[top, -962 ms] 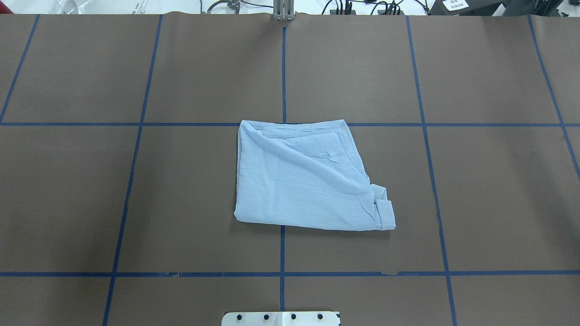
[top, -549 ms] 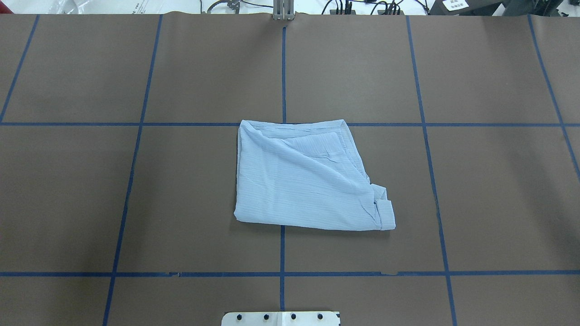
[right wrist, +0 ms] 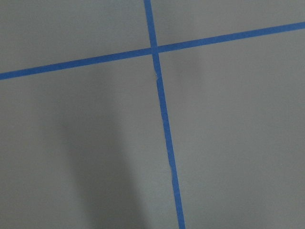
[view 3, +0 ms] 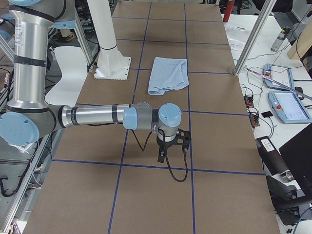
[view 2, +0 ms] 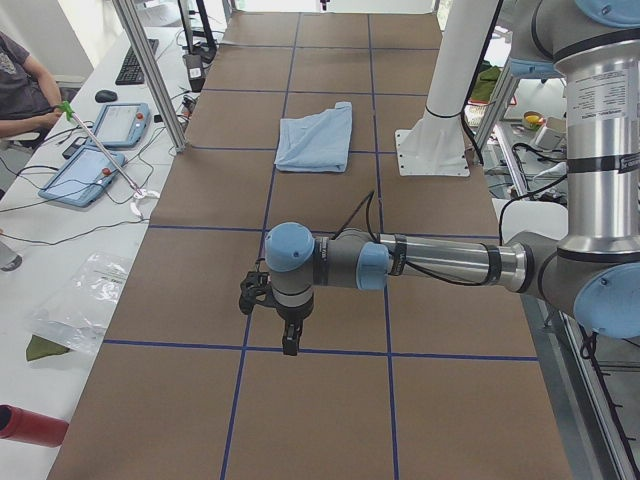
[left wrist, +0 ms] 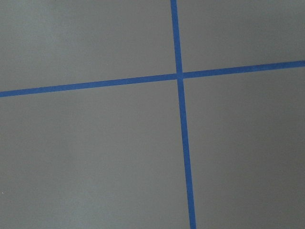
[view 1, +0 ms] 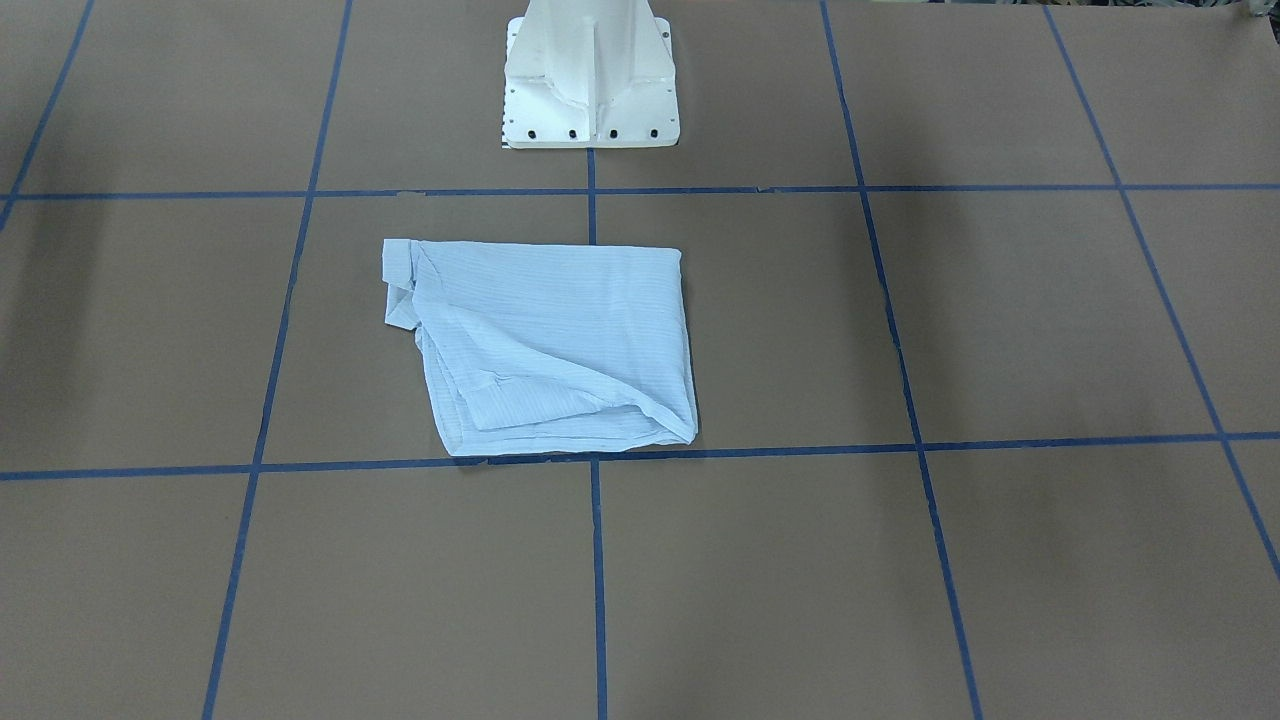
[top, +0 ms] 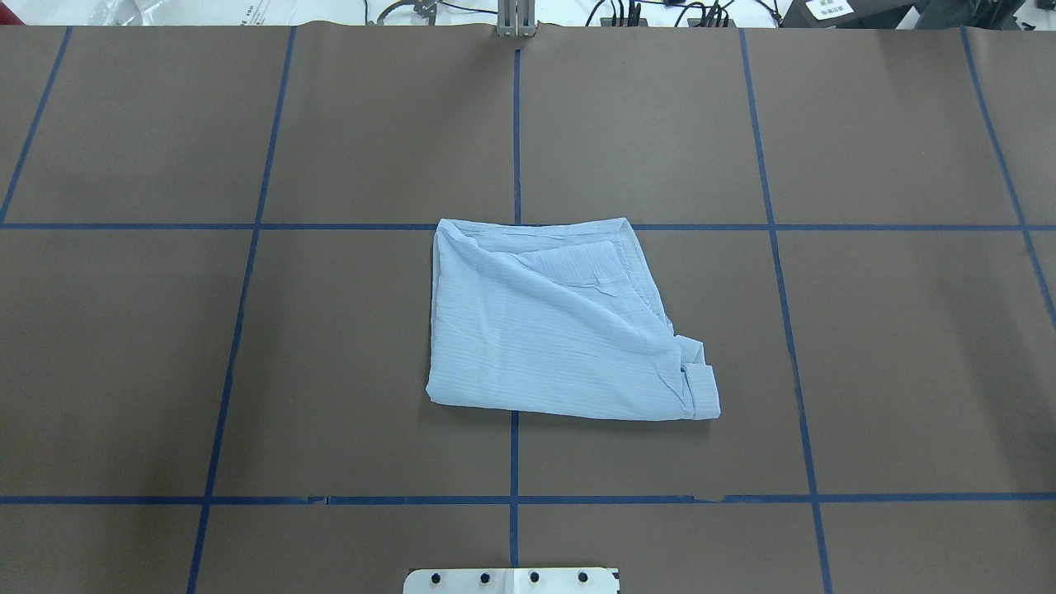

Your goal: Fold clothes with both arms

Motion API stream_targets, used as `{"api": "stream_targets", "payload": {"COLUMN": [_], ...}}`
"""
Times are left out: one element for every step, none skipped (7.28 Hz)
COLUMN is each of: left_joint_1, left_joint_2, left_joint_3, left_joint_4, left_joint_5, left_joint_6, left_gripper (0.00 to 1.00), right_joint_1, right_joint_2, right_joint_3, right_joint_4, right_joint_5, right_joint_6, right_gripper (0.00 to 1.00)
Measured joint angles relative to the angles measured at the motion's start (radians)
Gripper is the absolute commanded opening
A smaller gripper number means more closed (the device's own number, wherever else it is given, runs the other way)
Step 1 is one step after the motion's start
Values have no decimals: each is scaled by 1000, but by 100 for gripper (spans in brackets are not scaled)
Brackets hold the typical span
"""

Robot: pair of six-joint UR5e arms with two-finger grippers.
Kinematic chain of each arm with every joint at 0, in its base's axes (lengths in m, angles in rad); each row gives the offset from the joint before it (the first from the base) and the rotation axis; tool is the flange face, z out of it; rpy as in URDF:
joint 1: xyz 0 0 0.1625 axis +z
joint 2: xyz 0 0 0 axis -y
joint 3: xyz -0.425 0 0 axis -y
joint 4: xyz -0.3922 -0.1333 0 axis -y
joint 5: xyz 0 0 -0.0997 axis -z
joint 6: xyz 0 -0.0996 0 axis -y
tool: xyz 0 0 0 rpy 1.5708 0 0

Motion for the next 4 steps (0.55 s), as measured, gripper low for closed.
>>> {"api": "stream_targets", "payload": {"left_joint_1": [0, 0, 0, 0], "left_joint_2": [0, 0, -1, -2], "left_joint_3": [1, 2, 2, 3], "left_joint_4": [0, 1, 1, 2], "left_joint_5": [0, 0, 0, 0], "left_joint_6": [0, 0, 0, -1], "left_gripper": [100, 100, 100, 100], "right_joint_1": [1, 1, 2, 2], "right_joint_2": [-11, -11, -10, -8], "right_joint_3": [-4, -6, -7, -7], "right_joint_4": [32, 42, 44, 45], "right_joint_5": [-2, -3, -3, -4], "right_joint_6": [5, 7, 9, 10], "right_gripper": [100, 100, 100, 100]}}
